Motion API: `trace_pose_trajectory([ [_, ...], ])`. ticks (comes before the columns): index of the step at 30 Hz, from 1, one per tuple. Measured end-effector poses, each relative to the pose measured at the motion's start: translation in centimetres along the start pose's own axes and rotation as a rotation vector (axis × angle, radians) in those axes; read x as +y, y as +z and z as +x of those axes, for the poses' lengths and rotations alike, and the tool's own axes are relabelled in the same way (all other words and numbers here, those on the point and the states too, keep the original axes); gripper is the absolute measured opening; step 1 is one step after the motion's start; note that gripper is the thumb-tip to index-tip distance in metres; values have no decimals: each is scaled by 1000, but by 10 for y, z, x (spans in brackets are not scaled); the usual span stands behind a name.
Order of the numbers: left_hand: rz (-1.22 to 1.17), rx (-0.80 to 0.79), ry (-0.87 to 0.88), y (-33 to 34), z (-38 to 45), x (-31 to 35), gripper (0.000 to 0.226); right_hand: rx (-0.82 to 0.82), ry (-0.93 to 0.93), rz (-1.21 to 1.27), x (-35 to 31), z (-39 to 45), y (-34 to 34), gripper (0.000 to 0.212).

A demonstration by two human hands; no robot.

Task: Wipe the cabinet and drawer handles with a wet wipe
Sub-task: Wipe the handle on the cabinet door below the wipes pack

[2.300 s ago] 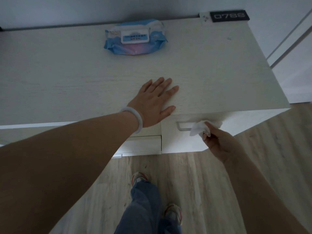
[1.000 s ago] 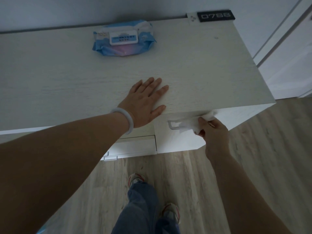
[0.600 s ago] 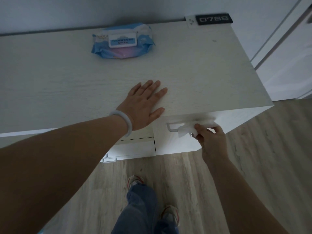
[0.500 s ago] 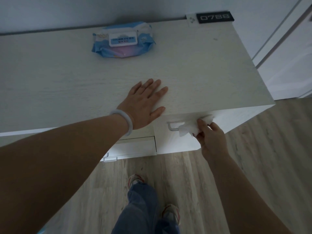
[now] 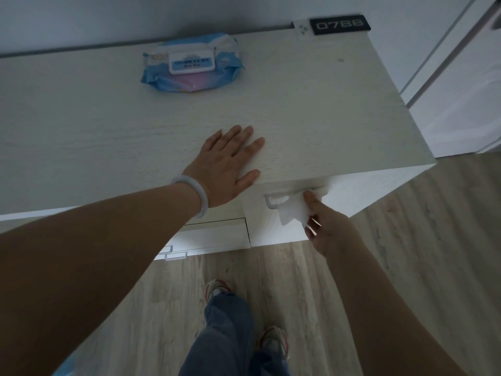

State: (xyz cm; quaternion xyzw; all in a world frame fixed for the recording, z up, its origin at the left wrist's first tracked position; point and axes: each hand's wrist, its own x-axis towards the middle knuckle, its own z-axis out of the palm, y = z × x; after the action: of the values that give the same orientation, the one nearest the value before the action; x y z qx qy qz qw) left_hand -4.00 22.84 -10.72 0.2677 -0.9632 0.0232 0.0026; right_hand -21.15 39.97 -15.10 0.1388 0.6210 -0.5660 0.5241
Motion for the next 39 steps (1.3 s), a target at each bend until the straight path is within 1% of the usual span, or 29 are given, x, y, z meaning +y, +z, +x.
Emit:
trace_pose_trajectory([
  [2,-1,3,0,0,0,0,68,1,-16,-72,1,1,0,34],
  [6,-12,2,-4,-1,0,1,68,-164,-10,98,-11,1,-5,19],
  [8,-8,-1,-5,-1,-1,0,68,-187,-23,150,-11,-1,-1,14],
  [10,-4,-2,-5,-1,-1,1,69,-198,-21,182,-4,-3,5,15],
  [15,4,-3,-8,0,0,1,68,-241,66,124,-2,-6,8,16],
  [17,1,-3,-8,0,-1,0,68,-255,74,150,-9,-2,3,17],
  [20,4,-4,-3,0,-1,0,68,-252,83,223,-5,-3,9,19],
  [23,10,1,-4,1,0,0,67,-245,81,231,4,-8,20,13],
  [25,13,3,-4,1,0,0,67,-260,96,235,0,-6,16,13],
  [29,7,-1,-7,1,-1,0,68,-239,113,326,-11,2,5,16],
  [32,4,3,-9,0,0,1,68,-262,73,380,10,-6,23,16],
  [34,3,9,-7,0,0,0,68,-271,68,362,22,-13,33,18],
  [39,4,8,-5,1,-1,0,68,-180,-33,297,9,-7,28,13],
])
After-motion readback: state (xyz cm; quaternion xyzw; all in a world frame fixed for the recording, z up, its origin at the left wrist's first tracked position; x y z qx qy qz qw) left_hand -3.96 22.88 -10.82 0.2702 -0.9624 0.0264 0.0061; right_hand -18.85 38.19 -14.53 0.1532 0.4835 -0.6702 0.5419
